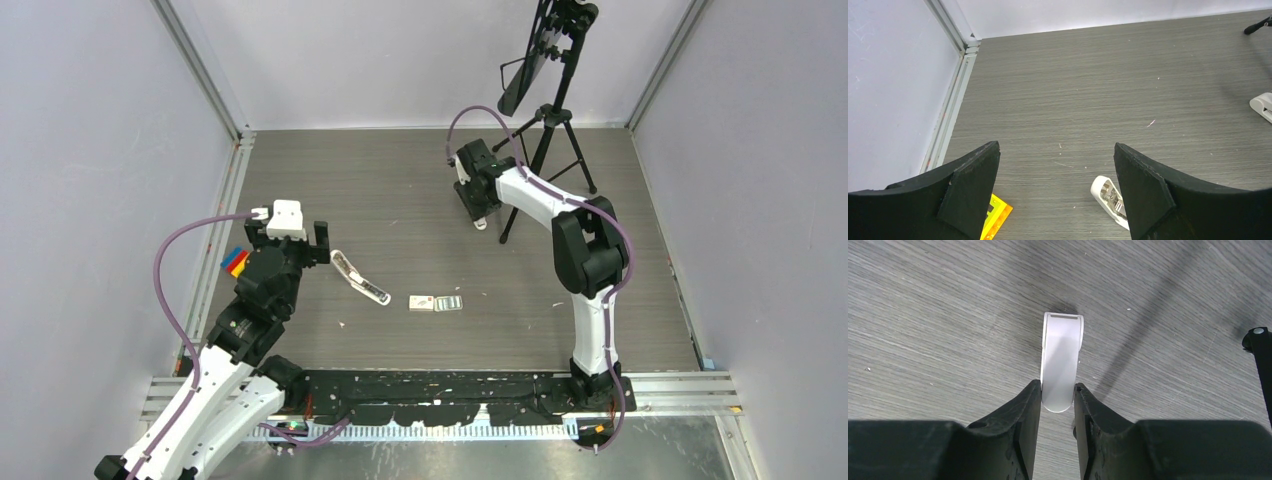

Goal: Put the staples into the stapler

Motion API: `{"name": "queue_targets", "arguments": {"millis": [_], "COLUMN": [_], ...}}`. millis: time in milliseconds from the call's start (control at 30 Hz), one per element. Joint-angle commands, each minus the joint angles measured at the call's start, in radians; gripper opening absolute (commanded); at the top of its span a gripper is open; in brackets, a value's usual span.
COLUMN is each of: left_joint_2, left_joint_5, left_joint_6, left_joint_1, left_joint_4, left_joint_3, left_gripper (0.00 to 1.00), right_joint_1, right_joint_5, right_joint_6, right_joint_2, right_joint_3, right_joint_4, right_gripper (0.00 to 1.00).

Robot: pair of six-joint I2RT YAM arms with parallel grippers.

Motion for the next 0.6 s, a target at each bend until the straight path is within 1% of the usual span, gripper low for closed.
{"name": "queue_targets", "arguments": {"millis": [0,200,367,433,467,567], "left_joint_2": [-0.011,-0.011,-0.017,-0.020,-0.021,-0.026], "left_joint_5": [0.012,0.023,0.027,0.029,0.031,0.040], "left_joint_6": [-0.002,-0.003,-0.002,-0.003,-0.028,-0.039], "left_joint_1": [0.003,0.003,0.003,0.003,0.003,0.003], "left_joint_4": [0.044,0.041,0.038,0.035,0.033,0.027], "left_joint_3": [-0.002,-0.002,0.000,0.000,0.001,0.003], "left_gripper": [0.86,0.86,0.86,0.86,0.86,0.86], "right_joint_1": [-0.006,-0.007,-0.007,-0.005,-0.003,0.014], "right_joint_5": [-0.013,-0.022,-0.028,-0.033,-0.038,-0.036], "right_joint_6": [-0.017,-0.017,0.038,0.078,0.107,0.191], "right_joint_2": [0.005,-0.018,-0.101,-0.168,-0.198,-0.297], "right_joint_3": [0.043,0.029,0.004,-0.019,-0.035,-0.106], "right_joint_4": [0.034,0.034,0.017,0.016,0.017,0.031], "right_gripper": [0.36,0.38,0.41,0.47,0.50,0.54]}}
